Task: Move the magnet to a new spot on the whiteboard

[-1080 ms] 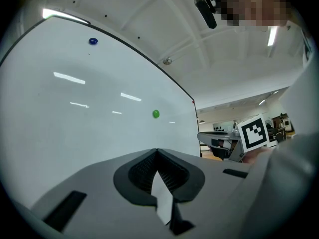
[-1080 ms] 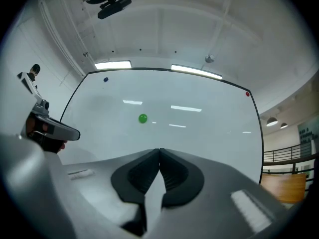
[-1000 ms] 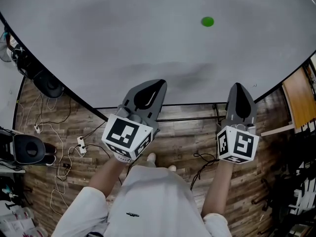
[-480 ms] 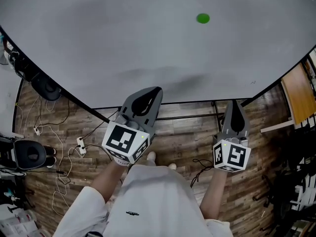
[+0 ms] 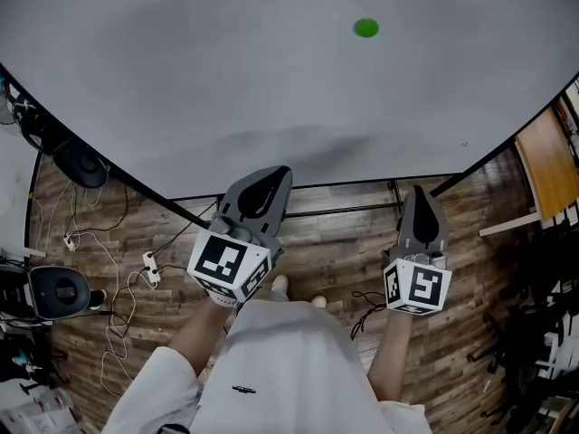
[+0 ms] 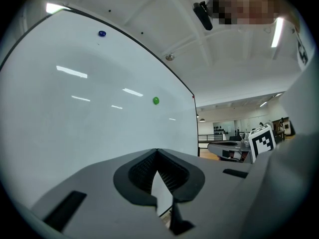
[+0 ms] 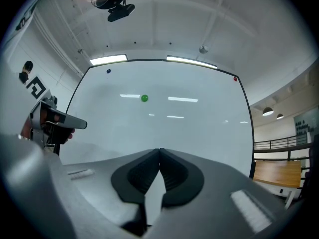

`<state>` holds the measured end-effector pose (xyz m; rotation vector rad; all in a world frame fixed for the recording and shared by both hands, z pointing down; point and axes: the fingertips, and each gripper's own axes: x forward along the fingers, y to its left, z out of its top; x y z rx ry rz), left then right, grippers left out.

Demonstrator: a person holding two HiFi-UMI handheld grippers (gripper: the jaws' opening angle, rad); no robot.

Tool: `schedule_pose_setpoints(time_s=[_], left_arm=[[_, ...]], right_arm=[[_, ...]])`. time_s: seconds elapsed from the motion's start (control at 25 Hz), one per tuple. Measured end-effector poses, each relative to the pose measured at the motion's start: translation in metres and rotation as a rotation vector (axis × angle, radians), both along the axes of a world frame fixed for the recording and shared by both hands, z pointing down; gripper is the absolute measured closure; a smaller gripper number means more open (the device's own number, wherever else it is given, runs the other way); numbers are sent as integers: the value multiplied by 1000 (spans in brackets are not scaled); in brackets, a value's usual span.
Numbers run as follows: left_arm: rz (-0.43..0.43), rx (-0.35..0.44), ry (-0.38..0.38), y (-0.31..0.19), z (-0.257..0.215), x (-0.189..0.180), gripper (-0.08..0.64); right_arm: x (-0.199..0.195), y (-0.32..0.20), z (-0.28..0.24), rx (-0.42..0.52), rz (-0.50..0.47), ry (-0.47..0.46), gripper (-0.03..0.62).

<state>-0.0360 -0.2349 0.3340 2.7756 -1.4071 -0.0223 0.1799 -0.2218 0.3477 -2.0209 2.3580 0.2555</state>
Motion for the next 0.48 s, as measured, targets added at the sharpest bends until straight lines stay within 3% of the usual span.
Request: schedule_pose_setpoints(time_s=[0.48], left_arm=[[-16, -8, 8, 4, 4, -10, 554]], right_arm=[[-10, 5, -2, 5, -10, -9, 580]])
